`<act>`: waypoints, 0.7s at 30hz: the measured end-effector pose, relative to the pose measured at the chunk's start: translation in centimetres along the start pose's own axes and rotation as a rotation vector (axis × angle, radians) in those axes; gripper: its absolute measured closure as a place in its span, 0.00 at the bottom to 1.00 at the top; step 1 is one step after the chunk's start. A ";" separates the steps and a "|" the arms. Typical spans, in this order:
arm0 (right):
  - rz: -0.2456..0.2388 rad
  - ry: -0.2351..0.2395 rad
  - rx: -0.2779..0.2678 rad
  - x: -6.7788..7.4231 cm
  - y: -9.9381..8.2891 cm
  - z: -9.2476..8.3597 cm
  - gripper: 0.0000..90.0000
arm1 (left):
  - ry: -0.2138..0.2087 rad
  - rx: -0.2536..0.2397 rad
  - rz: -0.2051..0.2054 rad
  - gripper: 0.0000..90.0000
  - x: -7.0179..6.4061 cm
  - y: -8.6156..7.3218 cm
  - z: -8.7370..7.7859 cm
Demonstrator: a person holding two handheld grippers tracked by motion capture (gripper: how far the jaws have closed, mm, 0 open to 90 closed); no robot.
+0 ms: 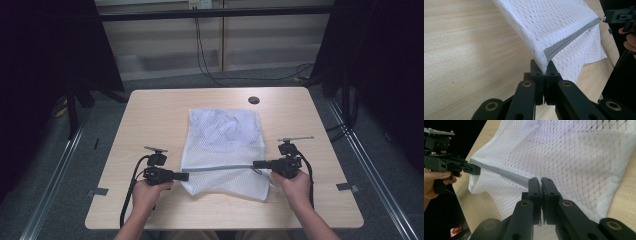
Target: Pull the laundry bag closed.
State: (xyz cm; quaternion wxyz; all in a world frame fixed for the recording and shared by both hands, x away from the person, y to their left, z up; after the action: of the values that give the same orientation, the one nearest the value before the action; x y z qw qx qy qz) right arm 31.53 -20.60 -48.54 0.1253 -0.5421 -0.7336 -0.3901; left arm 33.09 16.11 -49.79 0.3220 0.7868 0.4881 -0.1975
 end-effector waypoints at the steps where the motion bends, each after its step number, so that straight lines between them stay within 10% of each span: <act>1: 0.000 0.000 -0.001 0.0 0.0 0.0 0.97 | -0.001 -0.001 0.000 0.99 0.0 0.0 0.0; 21: 0.012 -0.005 -0.004 -0.3 -0.1 -0.3 0.97 | -0.006 -0.016 -0.021 0.99 0.0 0.0 -0.1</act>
State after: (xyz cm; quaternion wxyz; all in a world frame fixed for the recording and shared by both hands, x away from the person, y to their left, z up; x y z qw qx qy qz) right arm 31.49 -21.06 -48.53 0.1247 -0.5477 -0.7300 -0.3893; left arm 33.09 16.12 -49.71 0.3276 0.7785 0.4969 -0.1995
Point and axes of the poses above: each handheld gripper's, and its own axes: z roughly forward along the jaws, y roughly out of its top, x roughly to its left, the point moved 3 cm from there along z, roughly forward along the jaws, and after that the axes turned 9 degrees about x, right-handed, at the moved point
